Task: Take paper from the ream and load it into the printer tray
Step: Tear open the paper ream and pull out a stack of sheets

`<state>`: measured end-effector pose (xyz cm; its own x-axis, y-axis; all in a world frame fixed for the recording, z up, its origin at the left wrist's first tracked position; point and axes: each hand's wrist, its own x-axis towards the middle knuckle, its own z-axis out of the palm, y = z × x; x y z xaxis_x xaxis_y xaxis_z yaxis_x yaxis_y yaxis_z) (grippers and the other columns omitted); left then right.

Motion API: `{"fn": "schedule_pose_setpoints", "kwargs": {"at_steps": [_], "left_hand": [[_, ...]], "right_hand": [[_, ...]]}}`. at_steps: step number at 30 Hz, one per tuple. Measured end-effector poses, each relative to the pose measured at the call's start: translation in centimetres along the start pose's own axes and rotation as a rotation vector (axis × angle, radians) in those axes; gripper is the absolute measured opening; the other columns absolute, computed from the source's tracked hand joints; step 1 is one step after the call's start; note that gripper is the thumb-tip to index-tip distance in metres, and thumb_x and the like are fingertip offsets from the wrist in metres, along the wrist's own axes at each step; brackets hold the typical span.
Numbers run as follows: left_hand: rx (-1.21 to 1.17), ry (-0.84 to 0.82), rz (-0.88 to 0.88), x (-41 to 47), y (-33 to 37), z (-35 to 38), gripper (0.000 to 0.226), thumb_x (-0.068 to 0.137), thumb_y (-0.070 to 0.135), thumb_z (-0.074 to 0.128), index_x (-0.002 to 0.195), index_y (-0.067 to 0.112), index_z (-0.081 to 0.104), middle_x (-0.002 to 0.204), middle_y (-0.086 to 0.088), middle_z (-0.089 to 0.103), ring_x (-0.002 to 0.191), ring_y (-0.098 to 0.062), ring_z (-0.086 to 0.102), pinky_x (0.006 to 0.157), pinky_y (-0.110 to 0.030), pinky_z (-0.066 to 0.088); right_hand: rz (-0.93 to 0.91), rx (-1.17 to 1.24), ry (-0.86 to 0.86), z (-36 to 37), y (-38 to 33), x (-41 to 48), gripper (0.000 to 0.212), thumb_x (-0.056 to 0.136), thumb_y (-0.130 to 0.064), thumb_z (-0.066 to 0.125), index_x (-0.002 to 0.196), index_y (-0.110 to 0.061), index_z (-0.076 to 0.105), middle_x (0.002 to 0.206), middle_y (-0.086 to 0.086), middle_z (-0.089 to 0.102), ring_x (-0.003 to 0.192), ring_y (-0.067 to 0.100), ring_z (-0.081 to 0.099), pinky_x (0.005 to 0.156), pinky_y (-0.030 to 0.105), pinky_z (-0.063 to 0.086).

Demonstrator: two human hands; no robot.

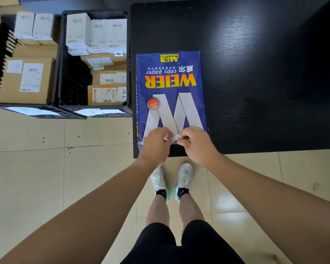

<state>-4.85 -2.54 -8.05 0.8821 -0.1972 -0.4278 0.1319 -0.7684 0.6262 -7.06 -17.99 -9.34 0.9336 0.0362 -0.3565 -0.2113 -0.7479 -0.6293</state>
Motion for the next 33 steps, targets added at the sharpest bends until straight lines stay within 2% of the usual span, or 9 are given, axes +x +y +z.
{"fn": "schedule_pose_setpoints", "kwargs": {"at_steps": [5,8,12,15,17,20,24,28,33], "left_hand": [[0.011,-0.116,-0.024,-1.5,-0.7,0.4,0.011,0.093,0.02,0.06,0.098,0.017,0.069,0.092,0.002,0.071,0.087,-0.022,0.065,0.089,-0.046,0.052],[-0.072,-0.12,-0.076,-2.5,-1.1,0.8,0.022,0.093,0.028,0.064,0.109,0.014,0.067,0.094,0.003,0.069,0.089,-0.016,0.062,0.09,-0.036,0.051],[-0.15,-0.136,-0.144,-2.8,-1.0,1.0,0.022,0.096,0.027,0.063,0.108,0.009,0.069,0.097,0.002,0.069,0.089,-0.012,0.06,0.078,-0.018,0.044],[-0.095,-0.159,-0.179,-2.5,-0.9,1.3,0.02,0.098,0.025,0.058,0.103,0.01,0.07,0.1,0.0,0.072,0.094,-0.017,0.064,0.083,-0.026,0.047],[-0.015,-0.159,-0.198,-2.2,-1.0,2.0,0.023,0.097,0.028,0.056,0.1,0.011,0.07,0.1,-0.004,0.073,0.096,-0.024,0.065,0.09,-0.039,0.051],[0.064,-0.123,-0.241,-2.2,-0.9,3.1,0.025,0.094,0.034,0.058,0.094,0.012,0.068,0.096,-0.006,0.071,0.091,-0.029,0.065,0.087,-0.049,0.053],[0.055,-0.069,-0.301,-2.1,-0.8,3.6,0.029,0.087,0.035,0.067,0.089,0.007,0.063,0.091,-0.011,0.069,0.089,-0.031,0.064,0.082,-0.046,0.054],[0.047,-0.028,-0.324,-1.9,-1.2,3.5,0.023,0.084,0.028,0.07,0.087,0.007,0.06,0.089,-0.011,0.069,0.087,-0.03,0.064,0.077,-0.04,0.053],[0.007,-0.015,-0.286,-2.9,-1.1,3.5,0.022,0.09,0.024,0.066,0.082,0.014,0.048,0.087,-0.005,0.059,0.08,-0.024,0.055,0.067,-0.032,0.041]], "right_hand": [[-0.002,-0.063,-0.062,0.1,0.1,-1.3,0.011,0.089,-0.026,0.065,0.079,-0.021,0.062,0.066,-0.015,0.047,0.079,0.014,0.048,0.089,0.047,0.042],[0.034,0.018,-0.033,0.4,0.5,-2.3,0.014,0.088,-0.031,0.065,0.086,-0.018,0.068,0.072,-0.015,0.056,0.081,0.016,0.058,0.087,0.048,0.048],[0.113,0.089,-0.035,0.8,0.5,-2.9,0.016,0.088,-0.036,0.063,0.085,-0.021,0.069,0.078,-0.012,0.066,0.081,0.017,0.065,0.089,0.049,0.049],[0.198,0.112,-0.016,1.2,0.2,-3.1,0.02,0.087,-0.037,0.062,0.081,-0.02,0.071,0.08,-0.008,0.071,0.081,0.017,0.066,0.09,0.047,0.049],[0.265,0.095,0.004,1.8,0.1,-3.2,0.025,0.085,-0.04,0.061,0.07,-0.021,0.068,0.07,-0.007,0.069,0.074,0.017,0.064,0.085,0.046,0.051],[0.386,0.055,0.022,2.6,0.4,-3.4,0.038,0.08,-0.045,0.063,0.059,-0.013,0.062,0.055,-0.003,0.06,0.064,0.022,0.06,0.075,0.039,0.053],[0.469,0.081,0.025,3.1,0.7,-3.4,0.031,0.08,-0.046,0.069,0.065,-0.02,0.068,0.065,-0.009,0.065,0.071,0.015,0.063,0.062,0.026,0.042],[0.536,0.044,0.094,4.1,0.8,-3.2,0.04,0.072,-0.059,0.068,0.058,-0.023,0.061,0.071,-0.006,0.068,0.071,0.016,0.063,0.064,0.028,0.035],[0.516,0.128,0.103,4.2,1.5,-3.3,0.037,0.068,-0.057,0.074,0.063,-0.024,0.058,0.074,-0.003,0.065,0.071,0.018,0.063,0.069,0.036,0.053]]}}
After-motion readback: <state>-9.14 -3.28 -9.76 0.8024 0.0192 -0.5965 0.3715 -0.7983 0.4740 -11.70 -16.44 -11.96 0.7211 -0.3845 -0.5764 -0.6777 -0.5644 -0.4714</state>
